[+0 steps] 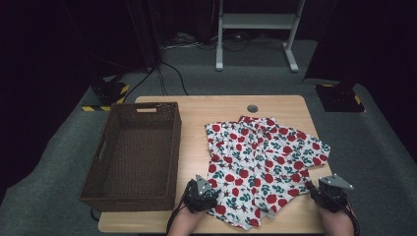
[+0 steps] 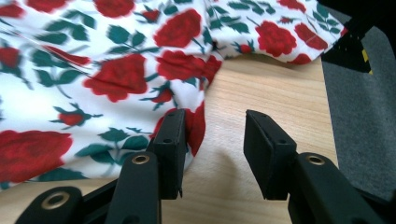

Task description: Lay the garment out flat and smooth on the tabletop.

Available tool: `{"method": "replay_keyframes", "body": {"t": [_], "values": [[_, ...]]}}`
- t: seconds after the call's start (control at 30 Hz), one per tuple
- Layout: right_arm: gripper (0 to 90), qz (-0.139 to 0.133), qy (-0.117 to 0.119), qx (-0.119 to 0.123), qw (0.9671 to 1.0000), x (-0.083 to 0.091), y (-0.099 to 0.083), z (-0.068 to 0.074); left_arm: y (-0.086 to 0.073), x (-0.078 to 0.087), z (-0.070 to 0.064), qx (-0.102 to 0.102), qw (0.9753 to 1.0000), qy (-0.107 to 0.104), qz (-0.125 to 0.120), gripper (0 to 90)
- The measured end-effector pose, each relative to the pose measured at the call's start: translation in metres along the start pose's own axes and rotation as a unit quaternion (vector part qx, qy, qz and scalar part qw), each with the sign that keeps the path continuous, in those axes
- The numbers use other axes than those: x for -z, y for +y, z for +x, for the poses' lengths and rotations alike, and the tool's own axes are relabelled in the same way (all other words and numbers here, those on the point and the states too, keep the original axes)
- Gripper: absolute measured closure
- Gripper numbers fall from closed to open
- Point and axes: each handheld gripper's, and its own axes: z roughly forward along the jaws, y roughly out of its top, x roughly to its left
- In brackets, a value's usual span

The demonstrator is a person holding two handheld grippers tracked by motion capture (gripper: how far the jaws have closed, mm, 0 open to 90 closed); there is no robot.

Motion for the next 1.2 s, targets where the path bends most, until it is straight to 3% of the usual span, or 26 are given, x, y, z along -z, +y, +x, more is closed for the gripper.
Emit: {"method": "replay_keyframes", "body": {"t": [0.17,0.3,0.47,0.73,0.97,1.07,1.2], "values": [[57.5,-0.016,0.025,-0.004,0.9996,0.016,-0.006,0.015,0.000,0.000,-0.001,-0.003,1.0000,0.002,0.000,32.1],[56.3,-0.021,0.061,-0.014,0.9979,0.022,-0.011,0.031,0.000,0.000,-0.001,-0.001,1.0000,0.001,0.000,32.1],[56.0,-0.010,0.073,0.002,0.9973,0.016,-0.011,0.045,0.000,0.001,-0.001,0.001,1.0000,0.001,0.000,32.3],[57.5,-0.004,0.071,0.000,0.9975,-0.001,-0.003,0.042,0.000,0.001,-0.003,-0.006,1.0000,0.006,-0.002,32.2],[58.9,0.000,0.065,-0.001,0.9979,-0.028,0.021,0.030,0.001,0.000,-0.006,-0.014,0.9999,0.008,-0.003,31.2],[59.5,0.002,0.060,0.001,0.9982,-0.038,0.031,0.027,0.004,-0.003,-0.010,-0.036,0.9992,0.013,-0.006,30.8],[61.2,0.002,0.053,0.001,0.9986,-0.050,0.041,0.023,0.009,-0.010,-0.016,-0.049,0.9986,0.018,-0.009,30.7]]}}
